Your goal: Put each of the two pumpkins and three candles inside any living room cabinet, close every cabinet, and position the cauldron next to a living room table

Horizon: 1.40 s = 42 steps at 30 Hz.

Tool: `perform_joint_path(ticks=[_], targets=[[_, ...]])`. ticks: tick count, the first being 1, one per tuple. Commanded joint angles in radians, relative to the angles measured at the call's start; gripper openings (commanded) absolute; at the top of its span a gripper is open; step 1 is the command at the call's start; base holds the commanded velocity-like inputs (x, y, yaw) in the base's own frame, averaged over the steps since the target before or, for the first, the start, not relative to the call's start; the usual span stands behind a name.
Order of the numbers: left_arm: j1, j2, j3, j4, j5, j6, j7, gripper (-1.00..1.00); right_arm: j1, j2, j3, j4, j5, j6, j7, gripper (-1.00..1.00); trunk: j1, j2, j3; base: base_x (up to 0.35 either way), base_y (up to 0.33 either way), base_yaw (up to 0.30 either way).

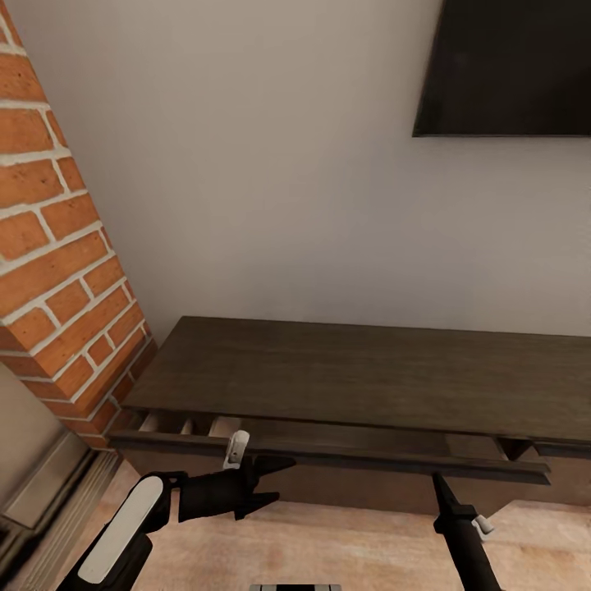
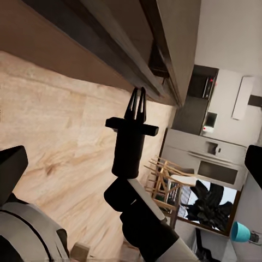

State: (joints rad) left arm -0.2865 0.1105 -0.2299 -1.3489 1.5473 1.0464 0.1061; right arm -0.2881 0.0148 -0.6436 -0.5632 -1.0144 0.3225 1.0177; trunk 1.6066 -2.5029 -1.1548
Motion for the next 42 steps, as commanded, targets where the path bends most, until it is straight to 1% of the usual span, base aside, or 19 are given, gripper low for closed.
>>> perform_joint_path(ticks=[1,3,6,9,12,42], targets=[[0.0,0.002,-0.015,-0.001,0.011,0.001,0.011,1.0,-0.001,0.0,-0.01,-0.001,-0.015,0.017,0.009,-1.0,0.0,0.0,-0.001,-0.008,0.0,0.0],[0.0,0.003,-0.053,-0.001,0.011,0.001,0.009,1.0,-0.001,0.0,-0.01,-0.001,-0.015,0.017,0.009,-1.0,0.0,0.0,-0.001,-0.003,0.0,0.0],[0.0,0.004,-0.067,-0.001,0.011,0.001,-0.012,1.0,-0.001,0.0,-0.01,-0.001,-0.016,0.017,0.009,-1.0,0.0,0.0,-0.001,-0.021,0.0,0.0],[0.0,0.004,-0.07,-0.001,0.011,0.001,-0.04,1.0,0.0,0.0,-0.01,-0.001,-0.016,0.017,0.009,-1.0,0.0,0.0,-0.001,-0.193,0.0,0.0],[0.0,0.005,-0.07,-0.001,0.011,0.001,-0.047,1.0,0.0,0.0,-0.01,-0.001,-0.016,0.017,0.009,-1.0,0.0,0.0,-0.001,-0.124,0.0,0.0],[0.0,0.005,-0.07,-0.003,0.01,0.001,-0.05,1.0,-0.001,0.0,-0.01,-0.001,-0.016,0.018,0.01,-1.0,0.0,0.0,-0.001,-0.144,0.0,0.0]])
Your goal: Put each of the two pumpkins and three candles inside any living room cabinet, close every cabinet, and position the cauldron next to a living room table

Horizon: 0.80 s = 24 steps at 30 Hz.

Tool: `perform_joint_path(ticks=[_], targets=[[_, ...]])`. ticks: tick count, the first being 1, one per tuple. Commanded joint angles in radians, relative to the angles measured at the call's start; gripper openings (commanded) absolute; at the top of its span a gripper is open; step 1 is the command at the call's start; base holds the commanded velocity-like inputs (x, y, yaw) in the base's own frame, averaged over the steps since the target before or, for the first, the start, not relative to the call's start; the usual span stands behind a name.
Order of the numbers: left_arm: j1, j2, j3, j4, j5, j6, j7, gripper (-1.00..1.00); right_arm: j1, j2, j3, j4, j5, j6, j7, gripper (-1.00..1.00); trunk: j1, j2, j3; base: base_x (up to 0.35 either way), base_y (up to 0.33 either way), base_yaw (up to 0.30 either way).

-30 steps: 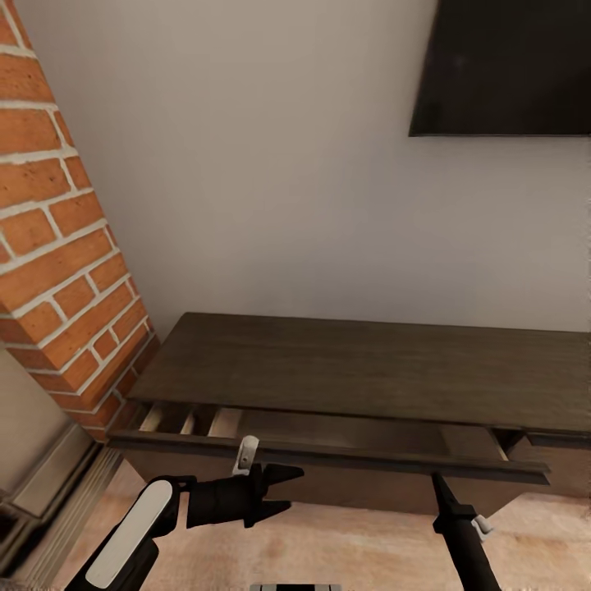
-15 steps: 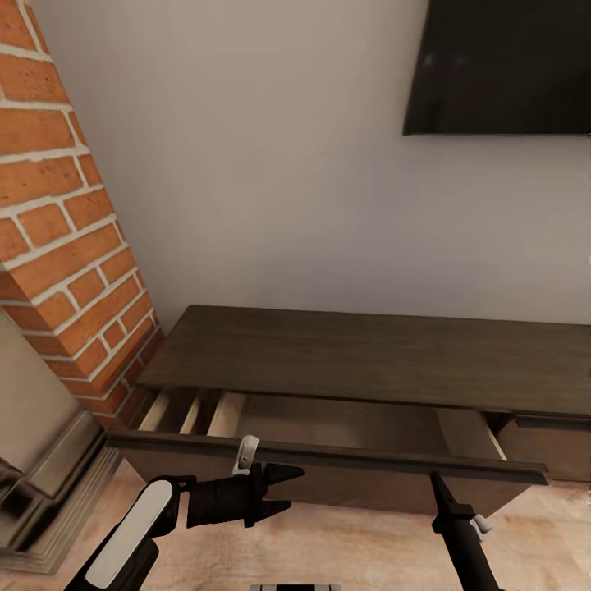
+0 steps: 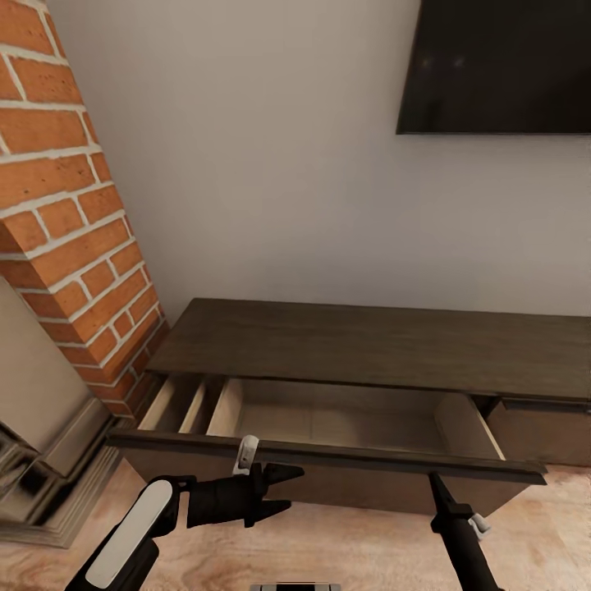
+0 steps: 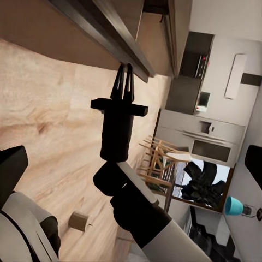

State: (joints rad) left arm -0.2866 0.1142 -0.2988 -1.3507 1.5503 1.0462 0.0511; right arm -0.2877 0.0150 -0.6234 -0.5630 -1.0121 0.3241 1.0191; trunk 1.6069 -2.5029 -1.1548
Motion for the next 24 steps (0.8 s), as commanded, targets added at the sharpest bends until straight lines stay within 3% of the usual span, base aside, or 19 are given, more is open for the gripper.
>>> perform_joint_path(ticks=[1,24], targets=[[0.0,0.001,-0.001,-0.001,0.007,0.001,0.005,1.0,-0.001,0.0,-0.03,-0.002,-0.019,0.016,0.009,-1.0,-0.001,0.0,-0.001,-0.125,0.0,0.0],[0.0,0.001,0.0,-0.002,0.007,0.001,0.005,1.0,-0.001,0.0,-0.03,-0.002,-0.019,0.017,0.01,-1.0,-0.001,0.0,-0.001,-0.118,0.0,0.0]])
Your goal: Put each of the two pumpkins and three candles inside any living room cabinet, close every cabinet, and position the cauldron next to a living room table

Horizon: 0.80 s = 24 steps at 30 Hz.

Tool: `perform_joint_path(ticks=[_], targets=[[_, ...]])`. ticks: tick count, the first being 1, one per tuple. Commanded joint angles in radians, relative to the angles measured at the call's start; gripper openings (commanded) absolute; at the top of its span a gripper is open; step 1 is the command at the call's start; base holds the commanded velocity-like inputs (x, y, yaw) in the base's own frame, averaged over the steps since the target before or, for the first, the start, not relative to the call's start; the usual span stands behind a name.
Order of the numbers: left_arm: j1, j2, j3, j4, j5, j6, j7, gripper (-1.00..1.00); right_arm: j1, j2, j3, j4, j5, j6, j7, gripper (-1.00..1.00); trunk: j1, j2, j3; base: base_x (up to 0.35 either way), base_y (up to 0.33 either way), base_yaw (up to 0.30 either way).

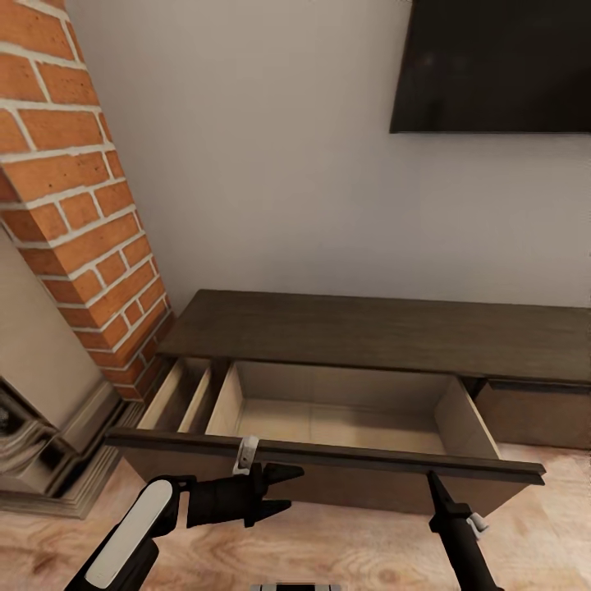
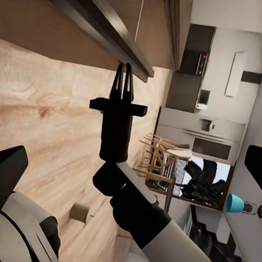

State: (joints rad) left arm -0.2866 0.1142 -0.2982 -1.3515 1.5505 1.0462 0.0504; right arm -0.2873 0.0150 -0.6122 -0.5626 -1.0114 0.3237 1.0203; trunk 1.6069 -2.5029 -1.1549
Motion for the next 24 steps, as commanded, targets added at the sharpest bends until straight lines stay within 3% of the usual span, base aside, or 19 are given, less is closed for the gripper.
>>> perform_joint_path(ticks=[1,17,18,24], targets=[[0.0,0.001,-0.001,-0.001,0.007,0.001,0.006,1.0,-0.002,0.0,-0.041,-0.002,-0.019,0.018,0.009,-1.0,-0.001,0.0,-0.001,-0.188,0.0,0.0],[0.0,0.001,-0.001,0.0,0.007,0.001,0.005,1.0,-0.001,0.0,-0.041,-0.002,-0.019,0.018,0.01,-1.0,-0.001,0.0,-0.001,-0.079,0.0,0.0],[0.0,0.001,-0.001,0.0,0.007,0.001,0.005,1.0,-0.001,0.0,-0.041,-0.002,-0.019,0.018,0.011,1.0,-0.001,0.0,-0.001,-0.011,0.0,0.0],[0.0,0.001,-0.001,0.0,0.007,0.001,0.005,1.0,-0.002,-0.001,-0.041,-0.002,-0.019,0.021,0.006,1.0,-0.001,0.0,-0.001,-0.012,0.0,0.0]])
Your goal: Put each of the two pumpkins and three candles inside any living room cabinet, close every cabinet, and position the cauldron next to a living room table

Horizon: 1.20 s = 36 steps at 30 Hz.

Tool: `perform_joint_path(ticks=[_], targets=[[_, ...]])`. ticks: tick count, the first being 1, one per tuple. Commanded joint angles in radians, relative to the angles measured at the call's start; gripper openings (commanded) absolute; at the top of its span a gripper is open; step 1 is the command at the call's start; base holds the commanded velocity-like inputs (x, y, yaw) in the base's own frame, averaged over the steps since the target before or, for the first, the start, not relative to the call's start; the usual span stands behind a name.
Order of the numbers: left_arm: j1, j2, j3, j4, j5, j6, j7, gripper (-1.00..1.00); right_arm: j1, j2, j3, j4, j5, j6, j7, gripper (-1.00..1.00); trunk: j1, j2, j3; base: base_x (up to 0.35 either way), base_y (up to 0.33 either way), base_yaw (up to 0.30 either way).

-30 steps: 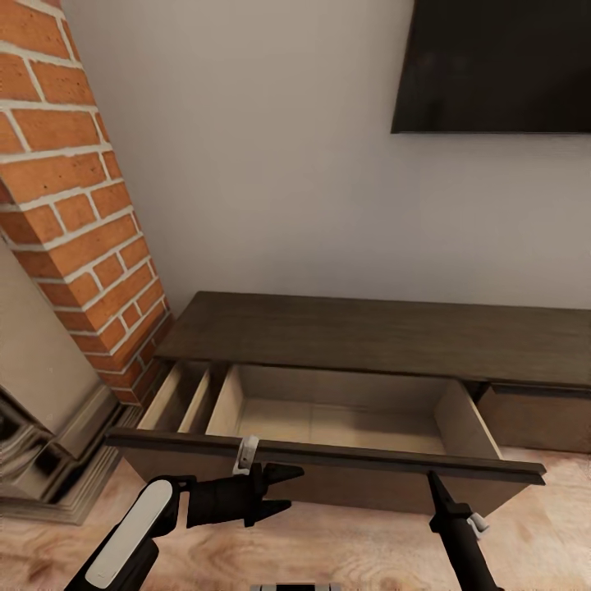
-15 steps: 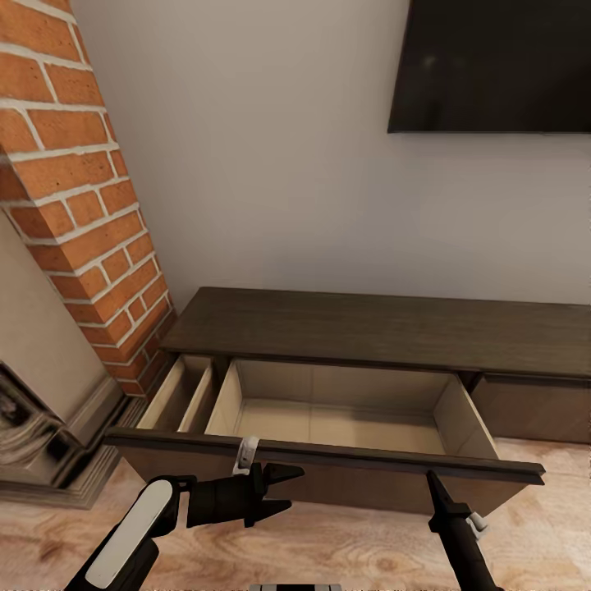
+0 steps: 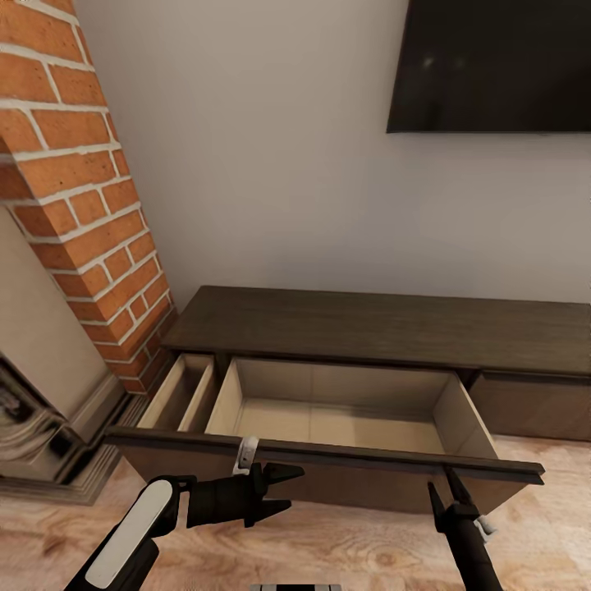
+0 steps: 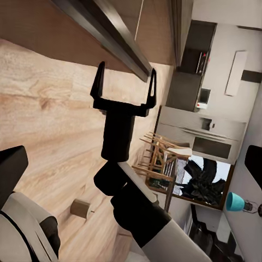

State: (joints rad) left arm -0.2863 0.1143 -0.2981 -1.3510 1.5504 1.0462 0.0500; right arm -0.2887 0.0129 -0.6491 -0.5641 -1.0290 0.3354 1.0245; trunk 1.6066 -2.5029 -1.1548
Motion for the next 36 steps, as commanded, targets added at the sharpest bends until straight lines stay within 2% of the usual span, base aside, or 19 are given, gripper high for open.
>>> perform_joint_path(ticks=[1,14,16,20,21,24,25,27,30,33,36], targets=[[-0.001,0.001,-0.001,-0.001,0.007,0.001,0.005,1.0,0.0,0.001,-0.004,0.0,-0.002,0.01,0.001,1.0,0.0,0.0,-0.001,-0.113,0.0,0.0],[-0.001,0.0,-0.001,-0.001,0.007,0.001,0.005,1.0,0.0,0.0,0.0,0.0,0.003,0.024,-0.005,1.0,0.0,0.0,-0.001,-0.206,0.0,0.0],[-0.001,0.0,-0.001,0.0,0.007,0.001,0.006,1.0,0.0,-0.002,0.0,-0.001,0.007,0.07,-0.006,1.0,0.0,0.0,-0.001,-0.078,0.0,0.0],[-0.001,-0.001,0.002,-0.001,0.006,0.0,0.007,1.0,-0.001,-0.022,0.002,-0.002,0.013,0.235,-0.028,1.0,0.0,0.0,-0.001,-0.023,0.0,0.0],[-0.001,-0.001,0.003,-0.001,0.006,0.0,0.007,1.0,0.0,-0.028,0.003,-0.002,0.014,0.278,-0.058,1.0,-0.001,0.0,0.003,-0.005,0.0,0.0],[-0.001,-0.001,0.003,0.0,0.006,0.0,0.009,1.0,0.004,-0.034,0.004,-0.002,0.017,0.313,-0.128,1.0,-0.002,0.001,0.015,-0.002,0.0,0.0],[-0.001,-0.002,0.003,0.0,0.005,0.0,0.01,1.0,0.005,-0.044,0.005,-0.002,0.024,0.321,-0.186,1.0,-0.003,0.001,0.019,0.0,0.0,0.0],[-0.001,-0.002,0.004,0.0,0.003,0.0,0.013,1.0,0.006,-0.062,0.005,-0.001,0.052,0.328,-0.282,1.0,-0.003,0.001,0.026,0.0,0.0,0.0],[-0.001,-0.001,0.005,0.0,-0.001,0.0,0.017,1.0,0.008,-0.089,0.004,-0.002,0.125,0.378,-0.396,1.0,-0.005,0.002,0.038,0.0,0.0,0.0],[-0.002,-0.002,0.005,0.001,-0.003,-0.001,0.032,1.0,0.01,-0.125,0.002,0.0,0.217,0.478,-0.451,1.0,-0.006,0.003,0.049,0.0,0.0,0.0],[-0.002,-0.004,0.005,0.001,-0.002,-0.001,0.076,1.0,0.012,-0.147,-0.001,0.007,0.268,0.524,-0.467,1.0,-0.014,0.016,0.06,0.0,0.0,0.0]])
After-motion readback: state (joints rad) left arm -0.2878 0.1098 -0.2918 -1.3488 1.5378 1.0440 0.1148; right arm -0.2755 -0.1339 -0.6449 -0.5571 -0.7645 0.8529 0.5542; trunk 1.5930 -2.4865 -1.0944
